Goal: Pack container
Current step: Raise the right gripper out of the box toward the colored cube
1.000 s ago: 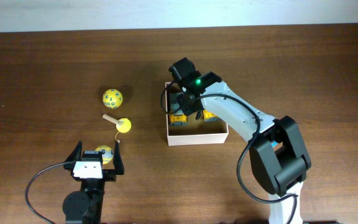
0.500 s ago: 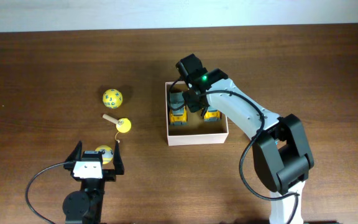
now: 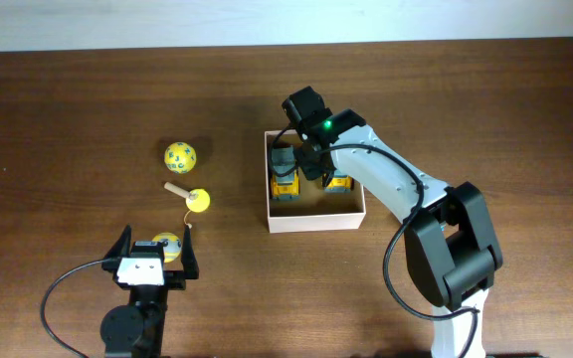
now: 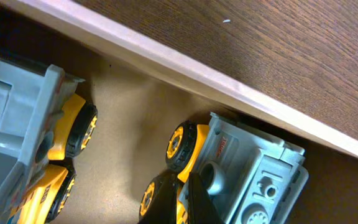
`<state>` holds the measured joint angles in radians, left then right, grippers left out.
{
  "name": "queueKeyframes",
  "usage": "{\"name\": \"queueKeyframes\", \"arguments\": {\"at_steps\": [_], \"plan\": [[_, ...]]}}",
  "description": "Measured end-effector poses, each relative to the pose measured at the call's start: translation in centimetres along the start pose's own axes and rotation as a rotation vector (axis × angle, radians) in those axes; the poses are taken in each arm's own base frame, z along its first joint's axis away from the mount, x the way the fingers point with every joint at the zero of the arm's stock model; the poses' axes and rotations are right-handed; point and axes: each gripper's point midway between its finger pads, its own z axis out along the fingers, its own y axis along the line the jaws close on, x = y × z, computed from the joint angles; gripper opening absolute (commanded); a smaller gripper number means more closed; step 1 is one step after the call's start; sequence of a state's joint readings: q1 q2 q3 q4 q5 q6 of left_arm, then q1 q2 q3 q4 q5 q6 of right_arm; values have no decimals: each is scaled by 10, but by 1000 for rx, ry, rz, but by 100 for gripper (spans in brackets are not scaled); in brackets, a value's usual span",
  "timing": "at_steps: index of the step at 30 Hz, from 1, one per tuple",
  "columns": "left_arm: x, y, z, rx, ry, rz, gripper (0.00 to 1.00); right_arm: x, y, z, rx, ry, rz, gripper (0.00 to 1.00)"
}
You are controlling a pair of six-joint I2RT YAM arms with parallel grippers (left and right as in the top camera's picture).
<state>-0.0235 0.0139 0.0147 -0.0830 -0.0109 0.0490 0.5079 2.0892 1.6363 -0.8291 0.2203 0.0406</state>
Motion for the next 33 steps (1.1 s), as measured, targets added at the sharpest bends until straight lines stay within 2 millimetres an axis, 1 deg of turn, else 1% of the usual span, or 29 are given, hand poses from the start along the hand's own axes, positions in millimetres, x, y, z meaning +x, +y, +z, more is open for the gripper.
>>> {"name": "queueKeyframes", "arguments": {"at_steps": [5, 8, 11, 12, 13, 16, 17, 20, 22, 25, 27, 28, 33], "plan": [[0, 0, 0, 0, 0, 0, 99, 3, 4, 0, -20, 12, -2, 4], [0, 0, 0, 0, 0, 0, 99, 9, 11, -4, -51, 42, -15, 4], [0, 0, 0, 0, 0, 0, 99, 7, 20, -16, -82, 52, -31, 4], [0, 0, 0, 0, 0, 0, 99, 3, 25, -24, -93, 48, -41, 4], [0, 0, 0, 0, 0, 0, 99, 1, 26, -27, -96, 46, -43, 4], [0, 0, 0, 0, 0, 0, 99, -9, 32, -46, -110, 26, -53, 4], [0, 0, 0, 0, 0, 0, 99, -13, 33, -52, -115, 20, -53, 8], [0, 0, 0, 0, 0, 0, 99, -14, 30, -72, -120, 38, -43, 33], [0, 0, 0, 0, 0, 0, 99, -12, 26, -83, -119, 58, -29, 47], [0, 0, 0, 0, 0, 0, 99, -9, 22, -95, -117, 76, 0, 61], [0, 0, 0, 0, 0, 0, 99, -5, 18, -102, -114, 85, 12, 70], [0, 0, 0, 0, 0, 0, 99, -2, 13, -110, -110, 88, 27, 72], [0, 0, 0, 0, 0, 0, 99, 18, -9, -143, -39, 114, 79, 76]]}}
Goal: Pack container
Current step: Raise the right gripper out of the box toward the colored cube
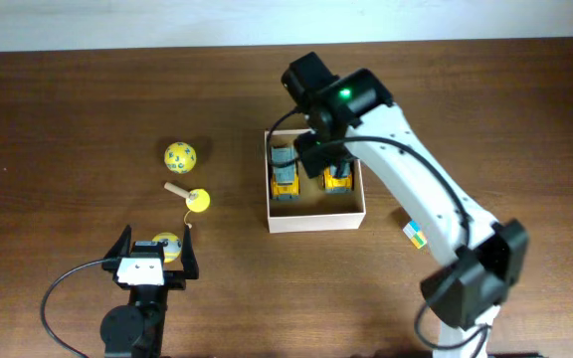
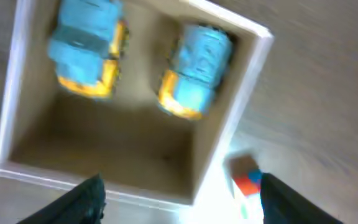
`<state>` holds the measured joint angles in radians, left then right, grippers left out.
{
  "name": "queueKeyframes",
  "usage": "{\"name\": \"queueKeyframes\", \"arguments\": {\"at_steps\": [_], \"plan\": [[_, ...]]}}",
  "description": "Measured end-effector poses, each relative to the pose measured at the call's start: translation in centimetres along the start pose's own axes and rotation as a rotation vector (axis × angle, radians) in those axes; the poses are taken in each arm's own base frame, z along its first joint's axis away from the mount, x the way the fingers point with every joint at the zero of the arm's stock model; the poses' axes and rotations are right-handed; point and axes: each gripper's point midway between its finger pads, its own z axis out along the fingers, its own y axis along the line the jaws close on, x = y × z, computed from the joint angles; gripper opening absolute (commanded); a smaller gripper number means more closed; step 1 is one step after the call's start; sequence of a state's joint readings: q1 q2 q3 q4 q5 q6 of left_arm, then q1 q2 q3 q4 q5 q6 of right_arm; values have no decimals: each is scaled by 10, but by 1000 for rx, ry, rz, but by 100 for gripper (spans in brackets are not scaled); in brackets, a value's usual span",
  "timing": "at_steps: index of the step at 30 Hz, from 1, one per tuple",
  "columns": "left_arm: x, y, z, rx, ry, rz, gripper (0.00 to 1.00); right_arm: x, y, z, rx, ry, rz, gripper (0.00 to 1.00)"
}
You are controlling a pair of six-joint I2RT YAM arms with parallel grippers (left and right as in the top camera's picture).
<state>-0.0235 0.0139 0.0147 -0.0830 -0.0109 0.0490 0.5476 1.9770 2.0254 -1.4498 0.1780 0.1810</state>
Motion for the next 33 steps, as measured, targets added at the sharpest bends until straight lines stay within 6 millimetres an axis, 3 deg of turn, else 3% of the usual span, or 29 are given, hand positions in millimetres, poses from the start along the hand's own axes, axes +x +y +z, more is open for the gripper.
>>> {"name": "queueKeyframes", "arguments": {"at_steps": [7, 13, 18, 22, 25, 28, 33], "plan": [[0, 0, 0, 0, 0, 0, 99, 36, -37, -53, 116, -14, 110, 76], [0, 0, 0, 0, 0, 0, 99, 53, -68, -85, 153, -72, 287, 76], [0, 0, 0, 0, 0, 0, 99, 78, -120, -111, 186, -112, 502, 76], [0, 0, 0, 0, 0, 0, 99, 96, -152, -118, 212, -124, 626, 76], [0, 0, 0, 0, 0, 0, 99, 113, -173, -108, 235, -110, 716, 76], [0, 0, 0, 0, 0, 0, 99, 125, -181, -77, 233, -81, 767, 76], [0, 0, 0, 0, 0, 0, 99, 154, -162, -2, 179, 44, 774, 76]]}}
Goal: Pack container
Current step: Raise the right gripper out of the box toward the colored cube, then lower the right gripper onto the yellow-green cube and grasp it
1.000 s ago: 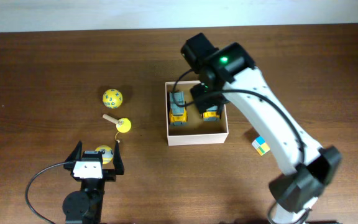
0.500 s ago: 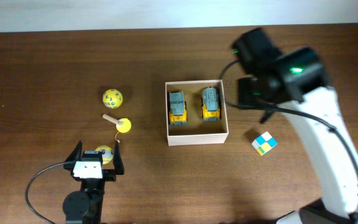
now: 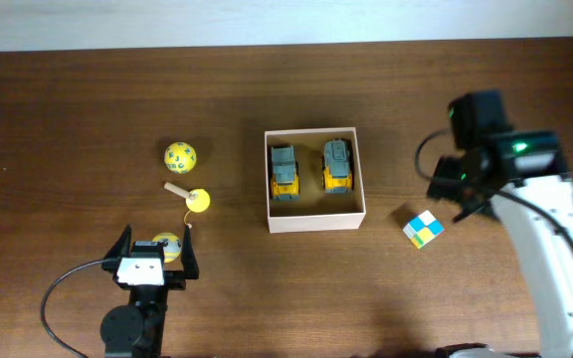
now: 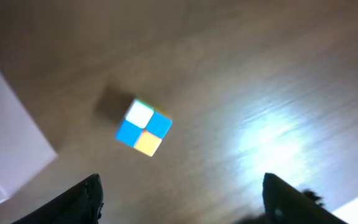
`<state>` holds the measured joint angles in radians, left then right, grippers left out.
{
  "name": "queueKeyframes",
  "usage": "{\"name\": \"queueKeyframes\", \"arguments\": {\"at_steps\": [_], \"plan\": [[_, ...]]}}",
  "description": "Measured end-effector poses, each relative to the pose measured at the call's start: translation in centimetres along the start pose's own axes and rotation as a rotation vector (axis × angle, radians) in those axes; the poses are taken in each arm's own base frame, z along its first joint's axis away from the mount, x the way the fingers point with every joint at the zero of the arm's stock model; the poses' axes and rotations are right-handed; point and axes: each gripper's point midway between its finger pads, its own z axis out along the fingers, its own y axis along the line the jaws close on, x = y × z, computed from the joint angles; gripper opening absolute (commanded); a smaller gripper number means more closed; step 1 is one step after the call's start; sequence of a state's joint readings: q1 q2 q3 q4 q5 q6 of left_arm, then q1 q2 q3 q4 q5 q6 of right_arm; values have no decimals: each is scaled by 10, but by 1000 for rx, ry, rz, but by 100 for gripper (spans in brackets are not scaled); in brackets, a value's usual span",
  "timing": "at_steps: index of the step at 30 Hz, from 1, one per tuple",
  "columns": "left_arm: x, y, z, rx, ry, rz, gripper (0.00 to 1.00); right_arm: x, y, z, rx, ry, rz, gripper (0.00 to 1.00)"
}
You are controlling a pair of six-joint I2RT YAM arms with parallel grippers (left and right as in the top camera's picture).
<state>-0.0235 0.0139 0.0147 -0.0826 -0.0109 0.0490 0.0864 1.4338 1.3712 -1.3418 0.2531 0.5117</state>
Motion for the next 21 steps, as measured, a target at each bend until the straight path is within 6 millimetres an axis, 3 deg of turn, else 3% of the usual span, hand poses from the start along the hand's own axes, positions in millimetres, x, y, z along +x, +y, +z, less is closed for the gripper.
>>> {"name": "queueKeyframes", "arguments": {"at_steps": [4, 7, 21], "plan": [[0, 0, 0, 0, 0, 0, 99, 31, 5, 41, -11, 90, -11, 76], [0, 0, 0, 0, 0, 0, 99, 45, 6, 56, -16, 124, -12, 76], [0, 0, 0, 0, 0, 0, 99, 40, 18, 58, -88, 88, -131, 78]]}}
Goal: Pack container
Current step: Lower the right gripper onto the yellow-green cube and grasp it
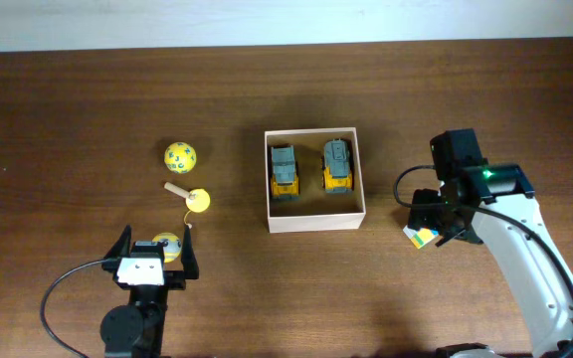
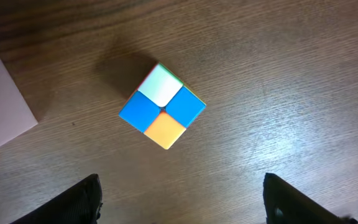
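Note:
The white box (image 1: 315, 221) stands mid-table with two yellow and grey toy trucks (image 1: 284, 172) (image 1: 337, 165) side by side in its far half. To its right a small coloured cube (image 1: 419, 237) lies on the wood, partly under my right gripper (image 1: 436, 219). The right wrist view shows the cube (image 2: 162, 106) with white, blue and orange squares up. There the right gripper (image 2: 182, 202) is open, its dark fingertips (image 2: 86, 198) wide apart and nearer the camera than the cube. My left gripper (image 1: 154, 254) rests open at the near left, a yellow ball (image 1: 167, 243) between its fingers.
A yellow ball with blue spots (image 1: 180, 155) and a yellow ball on a wooden stick (image 1: 196, 200) lie left of the box. In the right wrist view the box's corner shows at the left edge, close to the cube.
My right gripper has moved from right of and beyond the cube to over it. The cube now shows larger and sharper in the wrist view. The gripper is still open.
My right gripper was down inside the box beside the right truck. Then it was open above the box, both trucks lying inside. Then it was off to the right near the cube, and now it is over the cube. The left arm has stayed still.

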`<state>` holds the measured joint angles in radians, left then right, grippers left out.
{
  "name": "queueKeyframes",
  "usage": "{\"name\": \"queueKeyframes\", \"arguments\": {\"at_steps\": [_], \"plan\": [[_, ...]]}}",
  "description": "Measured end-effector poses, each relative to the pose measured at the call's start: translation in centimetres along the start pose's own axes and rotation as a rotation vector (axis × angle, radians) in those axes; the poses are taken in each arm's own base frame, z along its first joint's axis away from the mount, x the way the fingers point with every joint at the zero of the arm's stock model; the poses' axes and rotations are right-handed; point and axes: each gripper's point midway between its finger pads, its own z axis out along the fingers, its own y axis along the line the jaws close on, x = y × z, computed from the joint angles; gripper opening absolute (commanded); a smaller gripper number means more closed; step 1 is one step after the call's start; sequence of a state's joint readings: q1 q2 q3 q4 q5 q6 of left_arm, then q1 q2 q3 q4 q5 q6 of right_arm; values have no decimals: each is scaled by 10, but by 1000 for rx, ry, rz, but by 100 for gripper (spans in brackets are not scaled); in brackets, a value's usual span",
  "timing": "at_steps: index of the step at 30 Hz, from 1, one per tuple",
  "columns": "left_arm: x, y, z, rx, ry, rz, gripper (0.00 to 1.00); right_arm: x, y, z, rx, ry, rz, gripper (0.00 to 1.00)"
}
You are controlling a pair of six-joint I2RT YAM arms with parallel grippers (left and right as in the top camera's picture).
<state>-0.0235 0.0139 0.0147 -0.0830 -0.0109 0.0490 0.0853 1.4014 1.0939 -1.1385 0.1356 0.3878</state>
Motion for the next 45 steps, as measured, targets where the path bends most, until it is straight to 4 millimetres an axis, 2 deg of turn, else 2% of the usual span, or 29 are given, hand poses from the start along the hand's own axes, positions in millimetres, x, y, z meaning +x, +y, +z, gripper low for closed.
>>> {"name": "queueKeyframes", "arguments": {"at_steps": [9, 14, 21, 25, 30, 33, 45], "plan": [[0, 0, 0, 0, 0, 0, 99, 33, -7, 38, 37, 80, 227, 76], [0, 0, 0, 0, 0, 0, 99, 41, -8, 54, 45, 80, 383, 76], [0, 0, 0, 0, 0, 0, 99, 9, 6, 58, -38, -40, 490, 76], [0, 0, 0, 0, 0, 0, 99, -1, 10, 57, -66, -77, 513, 77], [0, 0, 0, 0, 0, 0, 99, -11, 14, 56, -91, -111, 524, 78], [0, 0, 0, 0, 0, 0, 99, -16, 15, 55, -102, -133, 532, 83], [0, 0, 0, 0, 0, 0, 99, -24, 6, 54, -60, -183, 552, 86]]}}
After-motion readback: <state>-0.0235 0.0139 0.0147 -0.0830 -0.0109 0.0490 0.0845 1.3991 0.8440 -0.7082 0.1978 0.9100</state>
